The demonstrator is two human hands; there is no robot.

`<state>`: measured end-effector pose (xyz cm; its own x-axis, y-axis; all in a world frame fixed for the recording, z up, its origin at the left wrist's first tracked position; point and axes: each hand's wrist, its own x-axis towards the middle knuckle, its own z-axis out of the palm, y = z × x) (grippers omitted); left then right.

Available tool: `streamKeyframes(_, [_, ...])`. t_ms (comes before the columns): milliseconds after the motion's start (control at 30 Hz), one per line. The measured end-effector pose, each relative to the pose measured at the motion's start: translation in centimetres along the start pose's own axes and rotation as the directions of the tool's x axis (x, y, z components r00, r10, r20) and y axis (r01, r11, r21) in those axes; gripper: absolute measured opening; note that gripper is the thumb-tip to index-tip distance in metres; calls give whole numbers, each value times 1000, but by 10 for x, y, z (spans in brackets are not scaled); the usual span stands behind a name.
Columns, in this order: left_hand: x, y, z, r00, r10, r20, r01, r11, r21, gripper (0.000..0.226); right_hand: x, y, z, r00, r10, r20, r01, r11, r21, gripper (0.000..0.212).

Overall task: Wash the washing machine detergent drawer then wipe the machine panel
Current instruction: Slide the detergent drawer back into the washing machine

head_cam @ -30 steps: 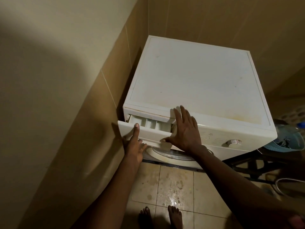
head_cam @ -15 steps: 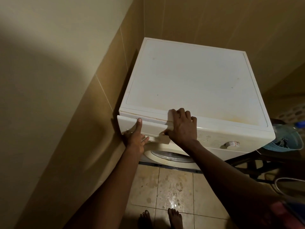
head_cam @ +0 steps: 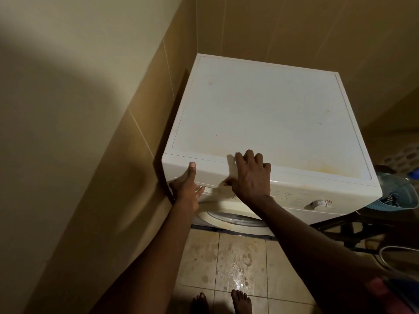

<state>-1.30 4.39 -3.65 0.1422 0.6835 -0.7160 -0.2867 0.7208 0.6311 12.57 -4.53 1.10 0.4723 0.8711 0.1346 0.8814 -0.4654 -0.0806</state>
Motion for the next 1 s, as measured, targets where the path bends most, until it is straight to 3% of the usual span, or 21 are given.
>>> streamKeyframes(167, [-1,-5,1,999,34,-17,-34,999,-17,73,-1,4,1,1000,17,8,-17,1000,11,73])
streamKeyframes(267, [-8,-12,0,1000,-24,13,25,994,-105,121,1,11,-2,999,36,11,-37,990,133,73])
streamKeyframes(333, [-11,-20,-1,997,-44,63,53,989,-140,137,6,21,-8,994,100,47,-109,949,297,63])
streamKeyframes(433, [-13,-28,2,989,-37,142,64,980,-189,112,7,37,-12,986,148,73,-164,923,349,55])
streamKeyframes(567, [-12,-26,14,991,-42,124,67,977,-204,76,10,39,-14,981,147,123,-180,923,339,53])
streamKeyframes(867, [-10,-27,22,994,11,108,5,988,-151,73,12,46,-12,982,99,158,-139,953,268,56])
streamKeyframes(1000, [-17,-25,21,996,35,81,-19,983,-184,89,16,47,-13,979,91,183,-135,960,244,59])
